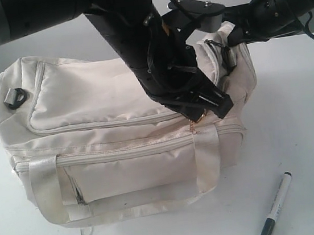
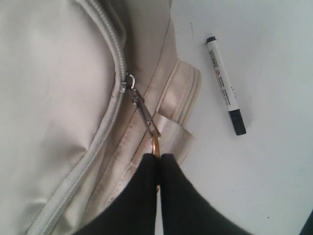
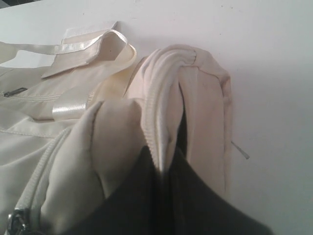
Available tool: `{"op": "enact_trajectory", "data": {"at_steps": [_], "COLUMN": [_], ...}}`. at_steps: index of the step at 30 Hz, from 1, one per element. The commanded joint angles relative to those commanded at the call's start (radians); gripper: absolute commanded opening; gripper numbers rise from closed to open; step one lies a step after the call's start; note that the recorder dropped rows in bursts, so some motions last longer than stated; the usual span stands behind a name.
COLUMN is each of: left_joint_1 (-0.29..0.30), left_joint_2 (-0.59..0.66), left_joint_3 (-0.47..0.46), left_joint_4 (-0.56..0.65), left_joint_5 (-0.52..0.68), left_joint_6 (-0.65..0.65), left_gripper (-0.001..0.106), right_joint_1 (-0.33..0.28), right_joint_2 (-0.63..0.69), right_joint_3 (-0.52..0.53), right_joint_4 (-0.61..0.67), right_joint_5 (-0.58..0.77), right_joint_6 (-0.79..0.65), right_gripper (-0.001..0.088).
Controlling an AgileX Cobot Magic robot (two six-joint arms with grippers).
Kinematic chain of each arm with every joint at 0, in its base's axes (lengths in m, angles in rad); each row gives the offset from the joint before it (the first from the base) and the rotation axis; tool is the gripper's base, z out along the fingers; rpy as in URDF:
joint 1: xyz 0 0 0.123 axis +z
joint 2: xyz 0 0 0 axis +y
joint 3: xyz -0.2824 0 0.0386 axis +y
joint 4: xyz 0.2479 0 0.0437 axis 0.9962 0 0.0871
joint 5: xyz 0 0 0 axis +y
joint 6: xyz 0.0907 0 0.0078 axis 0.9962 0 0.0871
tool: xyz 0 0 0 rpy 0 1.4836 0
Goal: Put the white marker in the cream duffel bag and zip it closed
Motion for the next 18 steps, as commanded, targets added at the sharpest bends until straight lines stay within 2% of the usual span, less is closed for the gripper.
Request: {"op": "enact_trajectory", "data": {"at_steps": [3,5,8,12,14,15,18], "left_joint_1": [0.000,0.000,0.000,0.000,0.000,0.000,0.000], "left_joint_2": [0.000,0.000,0.000,0.000,0.000,0.000,0.000], "left_joint_3": [0.000,0.000,0.000,0.000,0.000,0.000,0.000], "left_joint_4": [0.000,0.000,0.016,0.016,0.016,0.016,0.018], "left_joint_5": [0.000,0.000,-0.002,-0.011,-0.021,-0.028,-0.044], "left_joint_6": [0.000,0.000,0.000,0.000,0.000,0.000,0.000], "left_gripper": [0.000,0.000,0.000,0.000,0.000,0.000,0.000], "right_joint_1": [0.000,0.000,0.000,-0.002,-0.002,-0.002,-0.002], "right_joint_2": [0.000,0.000,0.000,-0.007,-0.025,-0.036,-0.082], "right_joint_3": [0.000,0.000,0.000,-0.014,-0.019,-0.021,-0.026], "right_joint_4": [0.000,0.000,0.000,-0.001,-0.005,-0.022,-0.106], "right_joint_5": [0.000,0.000,0.004,0.034,0.042,0.045,0.054], "right_joint_6": [-0.004,-0.009,-0.018,-0.020,-0.020,-0.020,0.011], "right_gripper": [0.0003,0.0041,0.0199,0.0505,0.0621,0.0655,0.0661]}}
